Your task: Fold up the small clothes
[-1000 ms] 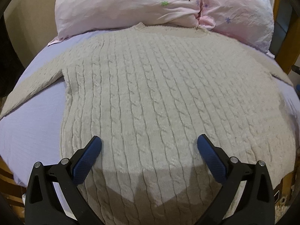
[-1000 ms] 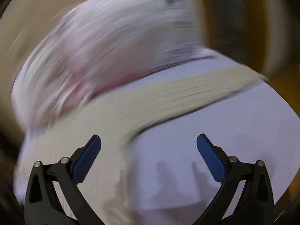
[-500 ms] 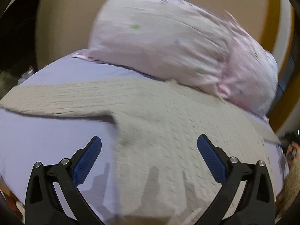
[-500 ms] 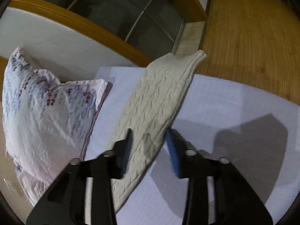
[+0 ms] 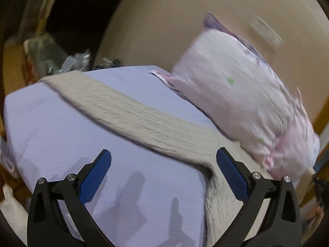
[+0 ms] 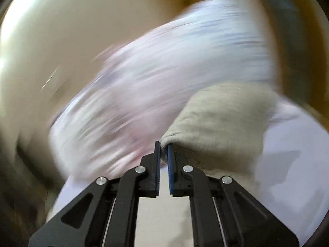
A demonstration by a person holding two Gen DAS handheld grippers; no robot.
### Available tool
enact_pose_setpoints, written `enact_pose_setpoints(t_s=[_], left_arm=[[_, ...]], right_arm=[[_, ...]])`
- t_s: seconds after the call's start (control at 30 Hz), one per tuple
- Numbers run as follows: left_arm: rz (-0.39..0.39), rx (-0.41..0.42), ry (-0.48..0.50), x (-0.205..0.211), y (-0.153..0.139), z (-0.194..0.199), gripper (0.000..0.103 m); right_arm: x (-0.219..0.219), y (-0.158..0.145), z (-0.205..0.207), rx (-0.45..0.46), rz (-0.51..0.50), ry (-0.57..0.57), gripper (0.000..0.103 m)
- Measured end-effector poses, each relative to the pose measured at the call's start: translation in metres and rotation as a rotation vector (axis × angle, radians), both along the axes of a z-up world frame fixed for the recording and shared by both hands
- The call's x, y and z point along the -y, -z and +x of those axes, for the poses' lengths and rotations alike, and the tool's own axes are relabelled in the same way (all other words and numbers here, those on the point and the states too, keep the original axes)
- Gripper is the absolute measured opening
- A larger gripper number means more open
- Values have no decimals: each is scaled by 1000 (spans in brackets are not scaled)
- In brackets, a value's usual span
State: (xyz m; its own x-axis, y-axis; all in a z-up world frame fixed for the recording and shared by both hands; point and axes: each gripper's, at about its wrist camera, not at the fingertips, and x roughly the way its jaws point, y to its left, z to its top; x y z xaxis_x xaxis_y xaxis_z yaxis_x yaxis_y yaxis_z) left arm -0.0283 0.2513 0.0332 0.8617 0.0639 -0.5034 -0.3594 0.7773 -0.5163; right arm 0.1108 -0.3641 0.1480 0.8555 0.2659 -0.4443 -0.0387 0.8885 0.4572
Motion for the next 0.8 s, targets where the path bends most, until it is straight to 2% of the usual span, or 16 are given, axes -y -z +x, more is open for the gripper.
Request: enact_pose_setpoints(t_s=[0.07,0.1,0.13,0.2,0.3,0.4,0.43,0.57,0.63,0.8], left_arm=[[-46,-4,-37,-14,3,-3,102],[-65,-4,-55,-20,5,-5,102],[-88,-3,-78,-29,6,-6,100],[-125,-2,-106,-43,9,-8,95],[-188,-15,-151,-68,16,-6,86],[-271,-35,-210,-95,26,-4,79],[-292,-40,-232,-103,29,-4,73],[-344,-46,-293,-129,31,0,65],[-387,-49,-323,-142,35,3,52],[-456,-58,-318,-165,43,16,33]], right_arm=[[-87,14,12,-71,-65,-241,17],[-126,28,14,-126,-94,-349,28],[-160,41,13,-182,-130,-437,32],[-192,52,1,-192,-186,-477,45],[-178,44,-10,-142,-155,-437,71],[-146,33,-13,-124,-146,-360,75],[-135,31,-14,-125,-149,-326,76],[-85,36,-29,-160,-109,-213,78],[-64,42,-30,-179,-65,-175,78],[-28,51,-37,-188,2,-119,79]])
